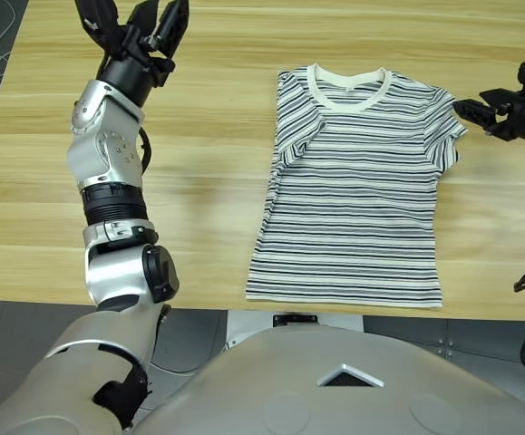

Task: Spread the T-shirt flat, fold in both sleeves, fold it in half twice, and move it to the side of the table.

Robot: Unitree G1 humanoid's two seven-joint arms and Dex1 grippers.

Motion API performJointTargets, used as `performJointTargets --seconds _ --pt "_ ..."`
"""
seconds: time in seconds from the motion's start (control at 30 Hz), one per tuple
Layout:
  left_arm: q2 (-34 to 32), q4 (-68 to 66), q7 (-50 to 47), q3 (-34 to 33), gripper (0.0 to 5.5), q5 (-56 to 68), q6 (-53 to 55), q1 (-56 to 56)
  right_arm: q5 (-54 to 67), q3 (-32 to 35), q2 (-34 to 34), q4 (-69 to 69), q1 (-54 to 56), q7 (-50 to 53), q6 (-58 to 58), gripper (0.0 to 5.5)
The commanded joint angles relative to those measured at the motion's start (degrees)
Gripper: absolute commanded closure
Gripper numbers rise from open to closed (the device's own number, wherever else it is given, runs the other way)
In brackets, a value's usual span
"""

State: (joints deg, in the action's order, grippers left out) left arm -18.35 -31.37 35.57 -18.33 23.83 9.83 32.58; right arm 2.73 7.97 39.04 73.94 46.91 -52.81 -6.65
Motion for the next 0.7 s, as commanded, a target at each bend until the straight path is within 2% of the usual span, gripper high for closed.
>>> performJointTargets --seconds 0.03,0.43,0.7 --pt "-0.8 -0.6 -0.9 -1.1 2.4 0.5 -0.7 0.1 0.0 1.6 2.3 1.7 -0.3 3.8 -1.7 2.0" --pt "-1.7 -1.7 -1.0 -1.6 2.4 1.5 0.6 0.4 -1.9 0.6 -4.6 2.7 -3.0 7.3 -3.0 2.0" --pt "-1.9 -1.9 -0.9 -1.4 2.4 1.9 1.0 0.7 -2.0 0.7 -6.0 2.7 -3.1 8.6 -3.2 2.0"
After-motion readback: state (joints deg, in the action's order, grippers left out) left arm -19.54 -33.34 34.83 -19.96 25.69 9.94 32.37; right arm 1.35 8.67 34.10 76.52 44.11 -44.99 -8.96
